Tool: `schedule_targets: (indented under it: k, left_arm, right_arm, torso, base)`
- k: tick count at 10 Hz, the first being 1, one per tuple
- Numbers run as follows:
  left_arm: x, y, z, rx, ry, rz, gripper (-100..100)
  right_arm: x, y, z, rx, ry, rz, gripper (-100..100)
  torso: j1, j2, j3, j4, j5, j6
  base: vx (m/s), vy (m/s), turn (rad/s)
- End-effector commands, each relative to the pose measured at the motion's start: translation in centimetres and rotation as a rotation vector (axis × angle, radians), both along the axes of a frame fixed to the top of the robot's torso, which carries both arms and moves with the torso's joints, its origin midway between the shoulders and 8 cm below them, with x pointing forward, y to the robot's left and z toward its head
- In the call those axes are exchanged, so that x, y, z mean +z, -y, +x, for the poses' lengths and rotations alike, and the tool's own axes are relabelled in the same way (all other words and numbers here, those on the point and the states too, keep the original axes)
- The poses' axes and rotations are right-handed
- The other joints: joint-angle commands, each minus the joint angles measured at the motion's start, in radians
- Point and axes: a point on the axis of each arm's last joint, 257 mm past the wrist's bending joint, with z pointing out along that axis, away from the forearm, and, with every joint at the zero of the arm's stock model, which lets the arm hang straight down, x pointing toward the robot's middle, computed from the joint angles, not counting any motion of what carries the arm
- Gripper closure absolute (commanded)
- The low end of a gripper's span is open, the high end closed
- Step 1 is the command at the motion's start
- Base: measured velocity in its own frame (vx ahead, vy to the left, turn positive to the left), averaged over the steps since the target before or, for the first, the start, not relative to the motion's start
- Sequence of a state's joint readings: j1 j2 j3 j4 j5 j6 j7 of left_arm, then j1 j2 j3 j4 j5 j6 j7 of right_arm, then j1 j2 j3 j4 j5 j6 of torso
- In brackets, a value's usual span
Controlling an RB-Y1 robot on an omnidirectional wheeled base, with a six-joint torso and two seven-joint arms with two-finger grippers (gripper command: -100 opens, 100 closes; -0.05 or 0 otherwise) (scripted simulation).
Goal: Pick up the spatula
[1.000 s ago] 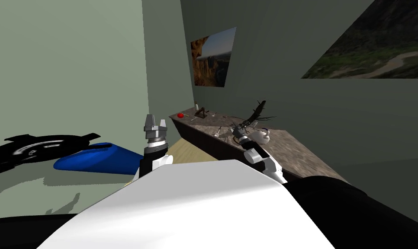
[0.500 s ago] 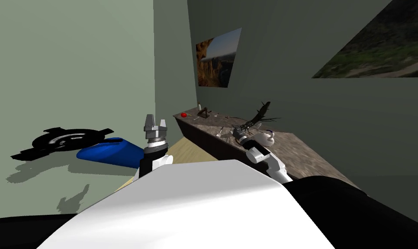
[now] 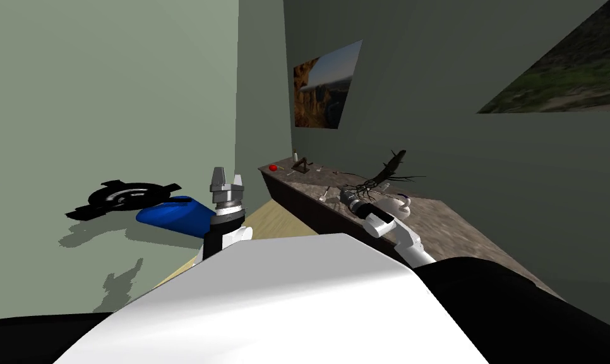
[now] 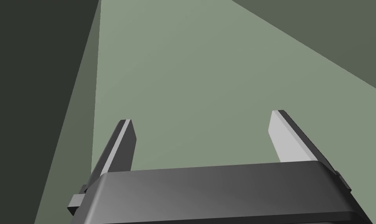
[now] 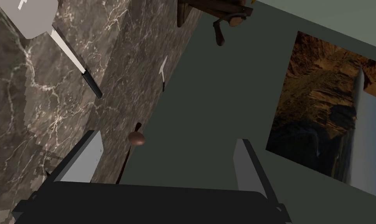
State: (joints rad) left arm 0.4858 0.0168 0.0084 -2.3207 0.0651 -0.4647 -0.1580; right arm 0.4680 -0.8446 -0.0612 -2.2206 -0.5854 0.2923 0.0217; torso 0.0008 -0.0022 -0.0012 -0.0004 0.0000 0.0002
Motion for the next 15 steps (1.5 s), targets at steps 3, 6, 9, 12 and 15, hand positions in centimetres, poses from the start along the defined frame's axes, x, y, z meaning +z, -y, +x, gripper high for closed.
schedule_targets:
  k: [3, 6, 9, 12, 15]
  left_arm:
    - [0.0, 0.0, 0.0, 0.0, 0.0, 0.0, 0]
    - [0.0, 0.0, 0.0, 0.0, 0.0, 0.0, 0]
    - [0.0, 0.0, 0.0, 0.0, 0.0, 0.0, 0]
    - [0.0, 0.0, 0.0, 0.0, 0.0, 0.0, 0]
    - [0.0, 0.0, 0.0, 0.0, 0.0, 0.0, 0]
  right_arm:
    - [-2.7, 1.2, -0.8, 0.001, -0.114, -0.053, -100]
    - [-5.8, 2.9, -2.1, 0.004, -0.244, -0.124, -100]
    - [-8.8, 5.0, -3.8, -0.001, -0.372, -0.188, -100]
    - [-11.4, 7.7, -6.1, -0.005, -0.507, -0.276, -100]
    - [-12.7, 9.3, -7.5, -0.009, -0.584, -0.328, -100]
  torso:
    - [0.001, -0.001, -0.001, 0.0, 0.0, 0.0]
    - [0.001, -0.001, -0.001, 0.0, 0.0, 0.001]
    - [0.001, -0.003, -0.002, -0.001, 0.0, 0.0]
    - [0.001, -0.005, -0.003, -0.001, 0.0, 0.0]
    - [0.001, -0.004, -0.003, -0.001, 0.0, 0.001]
  base:
    - [0.03, 0.027, 0.087]
    - [0.041, 0.035, 0.104]
    - [0.072, 0.049, 0.125]
    - [0.099, 0.049, 0.098]
    - [0.083, 0.035, 0.059]
